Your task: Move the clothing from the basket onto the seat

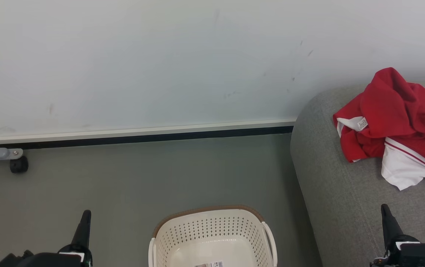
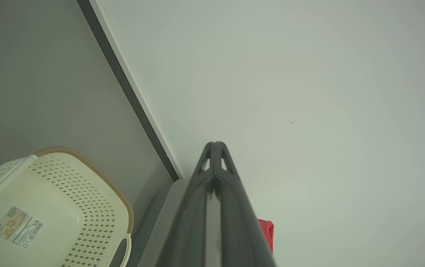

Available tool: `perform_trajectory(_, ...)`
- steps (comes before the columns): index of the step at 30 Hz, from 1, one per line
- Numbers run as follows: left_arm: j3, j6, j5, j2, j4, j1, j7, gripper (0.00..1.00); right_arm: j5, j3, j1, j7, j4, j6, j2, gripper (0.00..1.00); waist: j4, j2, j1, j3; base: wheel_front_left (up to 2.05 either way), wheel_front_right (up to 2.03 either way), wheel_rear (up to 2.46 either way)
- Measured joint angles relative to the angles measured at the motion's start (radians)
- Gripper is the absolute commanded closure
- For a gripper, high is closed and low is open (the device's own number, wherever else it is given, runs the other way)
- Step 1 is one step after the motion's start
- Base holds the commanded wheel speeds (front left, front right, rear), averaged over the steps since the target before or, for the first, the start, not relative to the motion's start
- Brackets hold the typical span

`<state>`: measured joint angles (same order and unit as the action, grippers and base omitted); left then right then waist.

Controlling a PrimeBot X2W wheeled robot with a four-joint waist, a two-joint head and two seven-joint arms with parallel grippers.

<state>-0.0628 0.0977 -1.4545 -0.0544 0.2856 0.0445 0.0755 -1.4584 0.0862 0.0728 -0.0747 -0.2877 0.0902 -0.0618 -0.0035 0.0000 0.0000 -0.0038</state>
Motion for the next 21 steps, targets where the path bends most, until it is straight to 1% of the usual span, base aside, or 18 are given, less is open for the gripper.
perform_trajectory(11, -0.027, 0.023, -0.132, 0.010, 0.010, 0.034, 0.038, 1.00, -0.136, 0.046, 0.015, -0.039, -0.011, 0.029, 0.016, 1.00, 0.003, 0.0000, 0.0000, 0.006, 0.00, 0.00, 0.00)
perform_trajectory(21, -0.028, 0.026, -0.145, 0.011, 0.010, 0.036, 0.038, 1.00, -0.137, 0.047, 0.019, -0.039, -0.011, 0.030, 0.017, 1.00, 0.003, 0.0000, 0.0000, 0.006, 0.00, 0.00, 0.00)
